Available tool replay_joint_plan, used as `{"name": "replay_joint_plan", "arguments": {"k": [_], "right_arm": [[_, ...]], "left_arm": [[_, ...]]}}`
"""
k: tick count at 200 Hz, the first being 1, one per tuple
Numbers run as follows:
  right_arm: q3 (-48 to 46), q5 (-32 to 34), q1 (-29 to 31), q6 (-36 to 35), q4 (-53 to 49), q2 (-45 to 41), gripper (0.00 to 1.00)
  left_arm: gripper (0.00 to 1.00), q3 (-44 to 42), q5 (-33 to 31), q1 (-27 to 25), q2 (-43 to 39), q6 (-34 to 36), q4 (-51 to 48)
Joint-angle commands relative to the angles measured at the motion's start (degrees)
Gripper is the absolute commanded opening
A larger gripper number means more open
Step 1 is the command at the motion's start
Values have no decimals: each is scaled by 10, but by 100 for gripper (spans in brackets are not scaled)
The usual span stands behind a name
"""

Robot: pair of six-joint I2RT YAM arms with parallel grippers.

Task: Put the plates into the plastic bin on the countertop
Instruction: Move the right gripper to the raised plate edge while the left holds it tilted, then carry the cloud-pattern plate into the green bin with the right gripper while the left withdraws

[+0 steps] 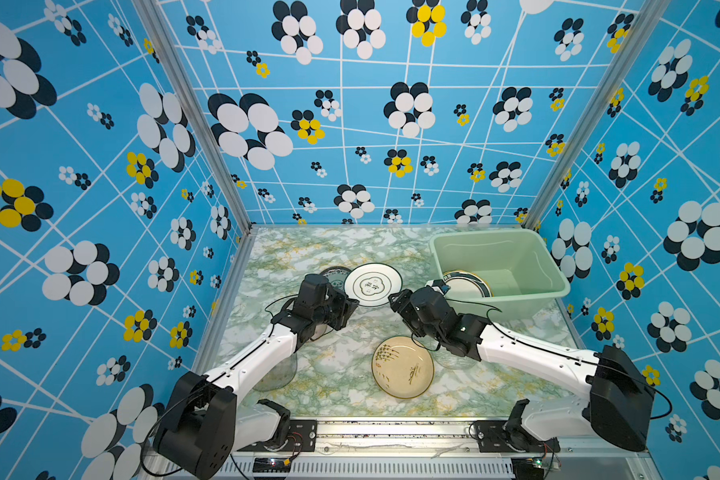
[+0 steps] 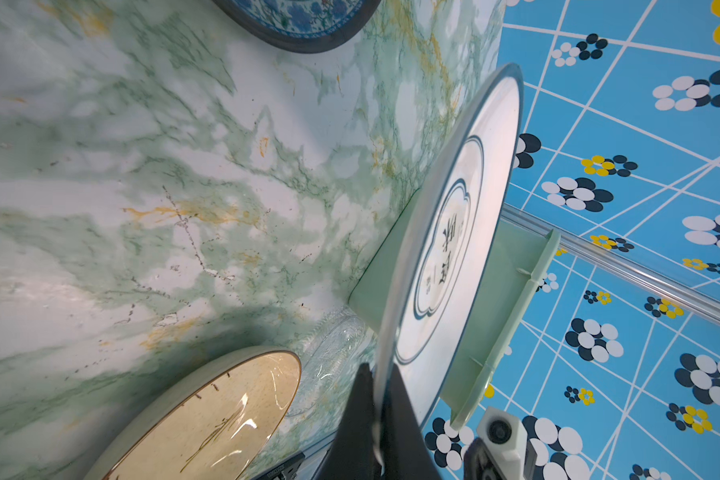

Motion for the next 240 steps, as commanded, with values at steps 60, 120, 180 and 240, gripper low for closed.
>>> {"name": "replay_joint_plan", "arguments": {"k": [60, 120, 180, 240], "right_arm": [[20, -99, -41, -52, 118, 67, 66], [13, -189, -72, -79, 207, 80, 50], [12, -276, -83, -39, 329, 133, 30], [19, -273, -84, -42, 316, 126, 11]], "left_arm": [[0, -29, 18, 3, -86, -17, -25], [0, -38, 29, 3, -134, -14, -61], [0, -28, 47, 1, -121, 0, -46], [3, -21, 45, -3, -123, 17, -61]]}}
